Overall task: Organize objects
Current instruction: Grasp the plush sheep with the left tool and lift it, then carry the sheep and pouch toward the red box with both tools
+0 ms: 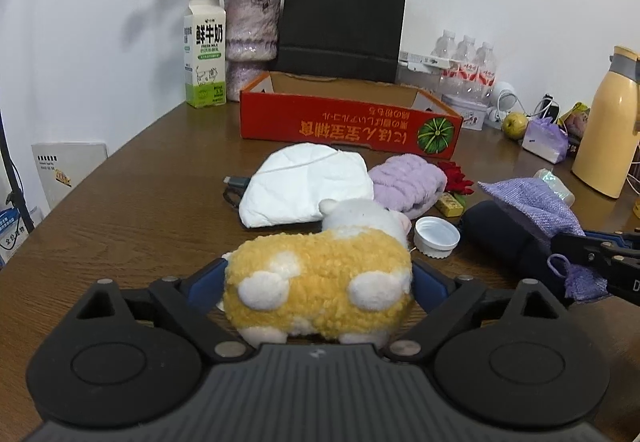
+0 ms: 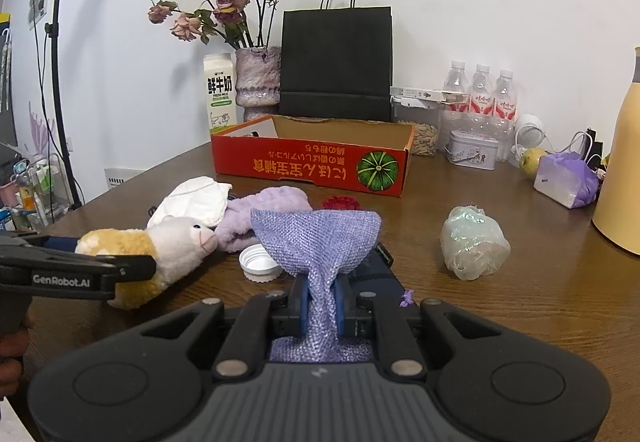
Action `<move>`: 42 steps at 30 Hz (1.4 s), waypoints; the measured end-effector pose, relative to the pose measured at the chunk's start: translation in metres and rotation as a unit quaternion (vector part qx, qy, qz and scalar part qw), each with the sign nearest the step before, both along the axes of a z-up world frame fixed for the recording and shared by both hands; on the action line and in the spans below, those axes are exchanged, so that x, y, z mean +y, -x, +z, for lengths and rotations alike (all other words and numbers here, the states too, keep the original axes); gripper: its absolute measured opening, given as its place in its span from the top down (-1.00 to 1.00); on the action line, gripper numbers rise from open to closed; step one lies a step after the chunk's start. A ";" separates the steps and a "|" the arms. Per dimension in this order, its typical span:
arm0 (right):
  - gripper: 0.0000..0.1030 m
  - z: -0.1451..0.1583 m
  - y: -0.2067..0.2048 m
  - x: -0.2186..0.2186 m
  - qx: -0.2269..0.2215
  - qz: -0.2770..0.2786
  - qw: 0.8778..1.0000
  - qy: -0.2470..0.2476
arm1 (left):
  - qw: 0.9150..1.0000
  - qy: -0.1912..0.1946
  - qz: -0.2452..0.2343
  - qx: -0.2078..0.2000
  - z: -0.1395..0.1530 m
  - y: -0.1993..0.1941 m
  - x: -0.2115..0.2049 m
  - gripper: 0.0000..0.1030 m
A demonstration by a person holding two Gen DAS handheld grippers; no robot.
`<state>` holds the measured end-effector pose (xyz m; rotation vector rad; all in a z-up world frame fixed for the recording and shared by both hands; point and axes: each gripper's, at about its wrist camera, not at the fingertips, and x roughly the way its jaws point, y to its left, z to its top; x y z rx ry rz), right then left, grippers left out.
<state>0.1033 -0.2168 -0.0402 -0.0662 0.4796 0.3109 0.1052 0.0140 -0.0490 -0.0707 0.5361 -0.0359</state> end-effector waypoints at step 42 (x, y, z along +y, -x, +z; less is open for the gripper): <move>0.77 0.036 -0.052 0.031 -0.058 0.000 0.998 -0.002 | 0.995 0.009 -0.011 -0.100 0.057 -0.029 0.002 -0.81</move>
